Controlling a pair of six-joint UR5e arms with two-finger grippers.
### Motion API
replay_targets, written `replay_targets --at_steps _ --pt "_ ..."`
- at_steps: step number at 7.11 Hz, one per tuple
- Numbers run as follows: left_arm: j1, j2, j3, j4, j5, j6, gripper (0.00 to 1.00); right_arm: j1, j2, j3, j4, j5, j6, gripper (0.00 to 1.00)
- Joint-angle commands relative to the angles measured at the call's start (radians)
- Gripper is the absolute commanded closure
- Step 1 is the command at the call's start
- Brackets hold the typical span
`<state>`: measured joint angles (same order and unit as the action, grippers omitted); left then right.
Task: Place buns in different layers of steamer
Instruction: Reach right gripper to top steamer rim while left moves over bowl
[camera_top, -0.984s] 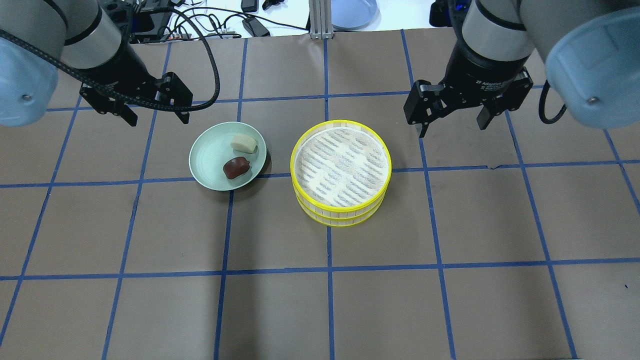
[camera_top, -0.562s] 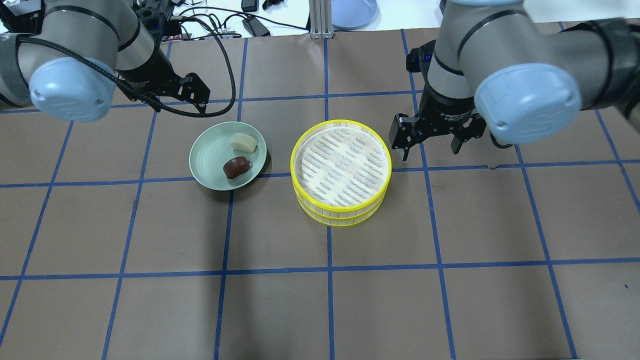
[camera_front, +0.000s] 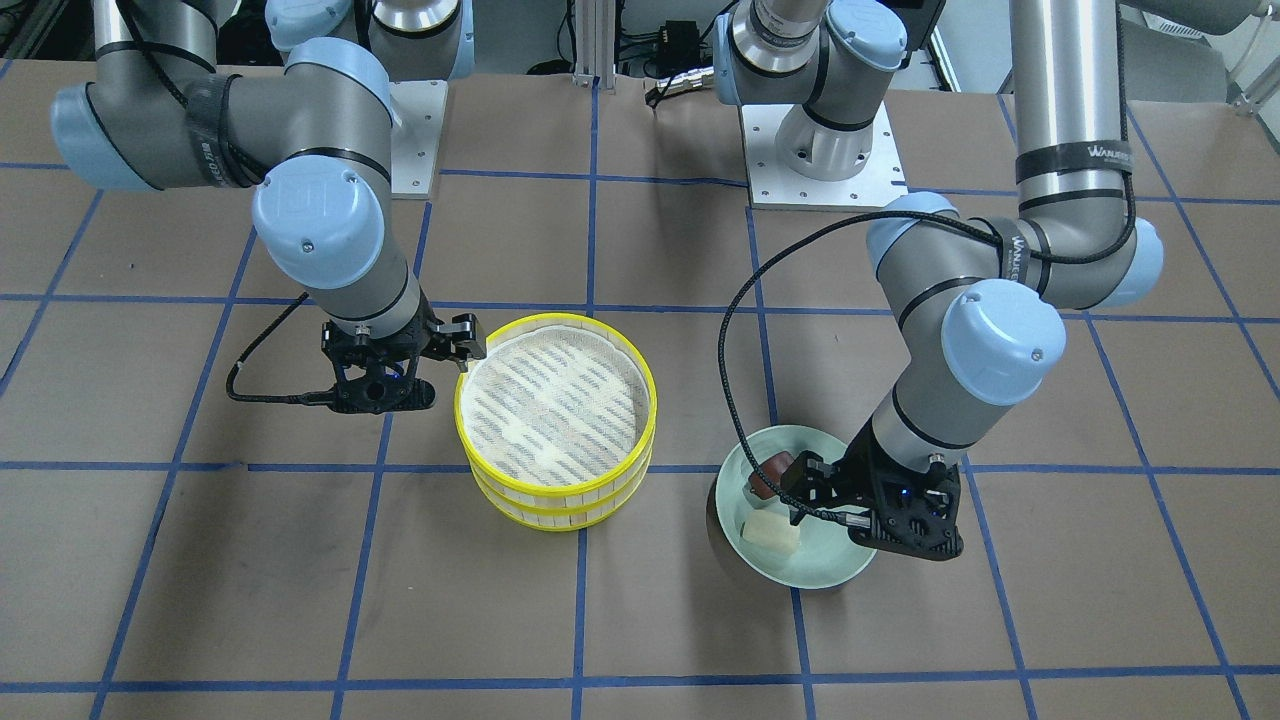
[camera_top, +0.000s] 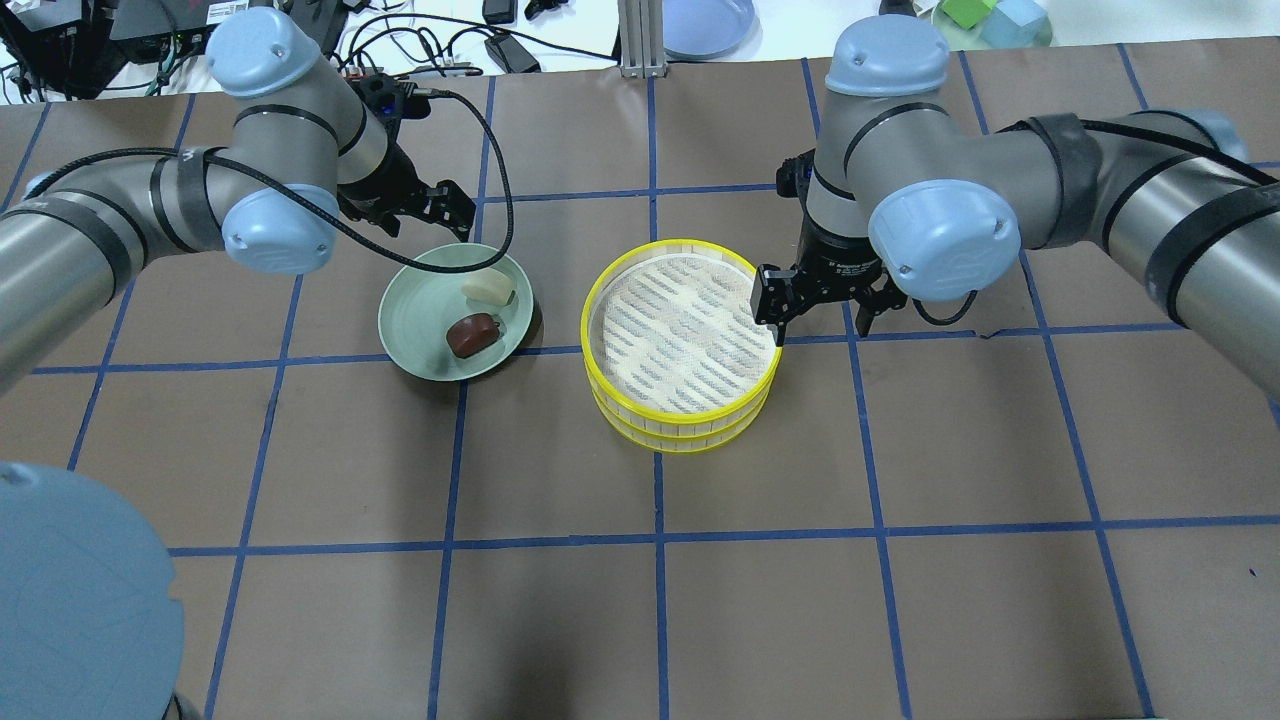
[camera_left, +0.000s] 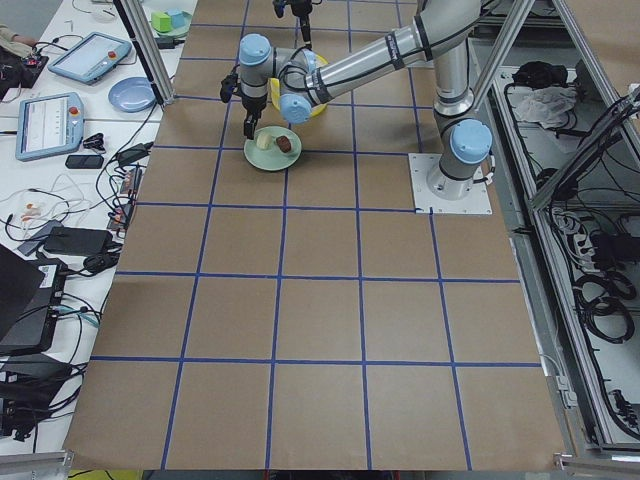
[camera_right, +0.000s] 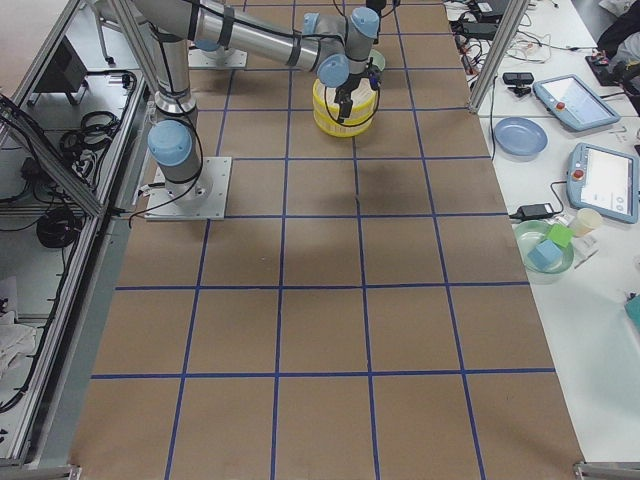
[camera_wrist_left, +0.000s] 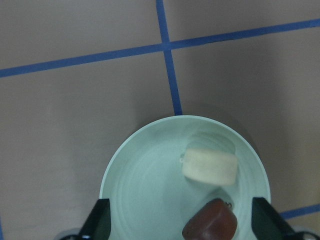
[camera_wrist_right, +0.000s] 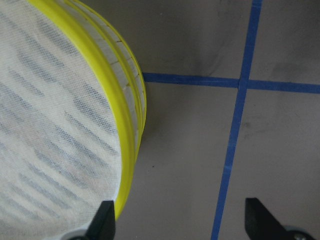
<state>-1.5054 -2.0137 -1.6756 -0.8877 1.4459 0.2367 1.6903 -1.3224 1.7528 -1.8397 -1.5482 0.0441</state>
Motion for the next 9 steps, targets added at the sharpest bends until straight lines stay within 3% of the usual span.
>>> replay_targets --at_steps 1,2,3,4,5,6,8,9 --pt "-0.007 -0.081 0.001 0.033 -0.086 0.009 0.00 0.008 0.037 0.001 -0.062 0.022 0.013 0.14" --pt "-0.009 -0.091 -0.006 0.024 -0.087 0.010 0.00 0.008 0.042 0.001 -0.064 0.023 0.013 0.28" --pt "-0.007 -0.094 -0.024 0.009 -0.082 0.013 0.00 0.008 0.051 0.001 -0.067 0.023 0.014 0.50" --pt "-0.007 -0.099 -0.036 -0.011 -0.081 0.010 0.03 0.008 0.054 -0.001 -0.093 0.023 0.014 0.63" --pt "-0.007 -0.105 -0.035 -0.011 -0.084 0.004 0.38 0.008 0.054 -0.001 -0.095 0.023 0.014 0.89" --pt "-0.007 -0.105 -0.032 -0.011 -0.085 -0.006 0.99 0.008 0.052 -0.007 -0.093 0.022 0.013 1.00" --pt "-0.007 -0.073 -0.015 -0.014 -0.081 -0.043 1.00 -0.003 0.034 -0.038 -0.081 0.007 0.007 1.00" --pt "-0.007 -0.053 -0.001 -0.014 -0.081 -0.087 1.00 -0.015 -0.036 -0.082 -0.026 0.016 0.002 1.00"
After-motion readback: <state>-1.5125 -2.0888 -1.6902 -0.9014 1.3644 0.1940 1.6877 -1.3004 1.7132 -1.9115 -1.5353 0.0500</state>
